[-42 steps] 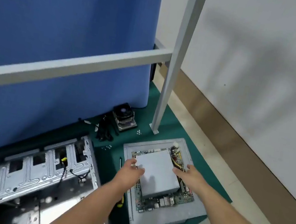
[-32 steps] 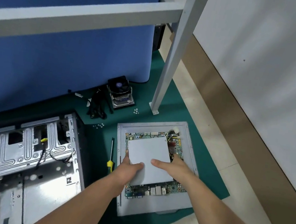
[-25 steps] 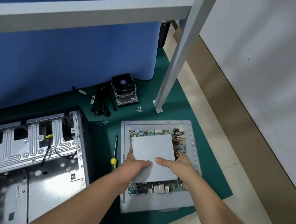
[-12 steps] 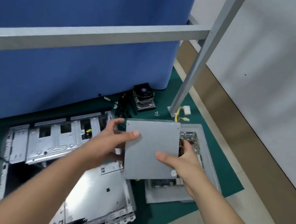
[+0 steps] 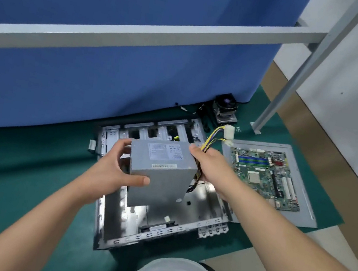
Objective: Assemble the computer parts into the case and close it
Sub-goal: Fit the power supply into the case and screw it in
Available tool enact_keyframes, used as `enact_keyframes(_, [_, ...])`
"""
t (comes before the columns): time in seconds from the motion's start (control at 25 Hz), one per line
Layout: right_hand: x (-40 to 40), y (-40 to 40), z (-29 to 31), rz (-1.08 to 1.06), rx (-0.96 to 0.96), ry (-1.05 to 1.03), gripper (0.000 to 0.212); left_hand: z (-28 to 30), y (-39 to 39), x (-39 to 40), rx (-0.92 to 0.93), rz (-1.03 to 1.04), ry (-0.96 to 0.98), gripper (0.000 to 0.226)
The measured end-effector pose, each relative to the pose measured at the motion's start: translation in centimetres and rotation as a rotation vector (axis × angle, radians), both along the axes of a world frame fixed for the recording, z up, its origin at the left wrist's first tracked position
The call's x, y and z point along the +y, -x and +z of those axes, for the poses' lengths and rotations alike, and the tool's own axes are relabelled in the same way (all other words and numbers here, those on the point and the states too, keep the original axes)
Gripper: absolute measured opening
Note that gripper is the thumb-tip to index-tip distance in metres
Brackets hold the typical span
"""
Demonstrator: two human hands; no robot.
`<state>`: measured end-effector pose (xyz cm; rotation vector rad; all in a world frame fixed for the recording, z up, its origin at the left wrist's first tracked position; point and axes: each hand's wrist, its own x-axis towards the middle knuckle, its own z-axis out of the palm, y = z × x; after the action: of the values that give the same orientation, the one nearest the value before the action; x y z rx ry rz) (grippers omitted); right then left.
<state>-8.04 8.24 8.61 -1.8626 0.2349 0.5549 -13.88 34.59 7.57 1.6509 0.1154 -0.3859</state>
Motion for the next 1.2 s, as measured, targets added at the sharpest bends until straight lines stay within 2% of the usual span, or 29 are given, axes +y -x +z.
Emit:
enact_keyframes(0.12, [2.1, 0.6, -2.0, -0.016, -0.085, 0.153, 0.043, -2.7, 1.8, 0.9, 0.002, 0.006, -0.115, 0.096])
enact_keyframes(0.24, [2.9, 1.2, -3.5, 0.028, -0.106, 0.323, 0.036, -5.4, 3.1, 0.0, 0.026, 0.02, -0.216, 0.097])
enact_keyframes(0.36, [3.1, 1.2, -5.1, 0.192, -0.177, 0.625, 0.029, -7.7, 3.5, -1.9, 0.027, 0.064, -0.329, 0.098])
enact_keyframes(0.44, [3.2, 1.2, -5.9, 0.244, -0.239, 0.732, 0.027, -9.0, 3.6, -3.1, 0.046, 0.097, -0.319, 0.098])
enact_keyframes(0.64, [3.2, 0.9, -7.4, 0.134, -0.131, 0.66, 0.031, -10.8, 4.1, -5.2, 0.078, 0.142, -0.277, 0.096])
enact_keyframes(0.84, [3.7, 1.6, -8.6, 0.301, -0.112, 0.701, 0.03, -11.0, 4.0, -4.6, 0.116, 0.065, -0.289, 0.093])
enact_keyframes(0.88, [4.0, 1.8, -8.9, 0.338, -0.089, 0.679, 0.038, -10.8, 3.9, -4.2, 0.15, 0.035, -0.272, 0.092])
enact_keyframes(0.92, [4.4, 2.1, -9.2, 0.374, -0.041, 0.646, 0.058, -10.4, 3.8, -3.9, 0.189, 0.009, -0.255, 0.089])
enact_keyframes(1.0, [5.3, 2.9, -9.4, 0.423, 0.081, 0.612, 0.119, -10.0, 3.4, -3.0, 0.29, 0.036, -0.131, 0.072])
enact_keyframes(1.04, [5.7, 3.3, -9.3, 0.438, 0.122, 0.635, 0.141, -9.8, 2.9, -2.6, 0.37, 0.124, 0.033, 0.06])
enact_keyframes(1.12, [6.6, 3.9, -9.4, 0.469, 0.171, 0.702, 0.163, -9.5, 2.3, -2.1, 0.505, 0.288, 0.375, 0.041])
enact_keyframes(1.2, [7.9, 4.8, -9.8, 0.499, 0.152, 0.772, 0.168, -9.3, 1.7, -2.2, 0.548, 0.37, 0.475, 0.028])
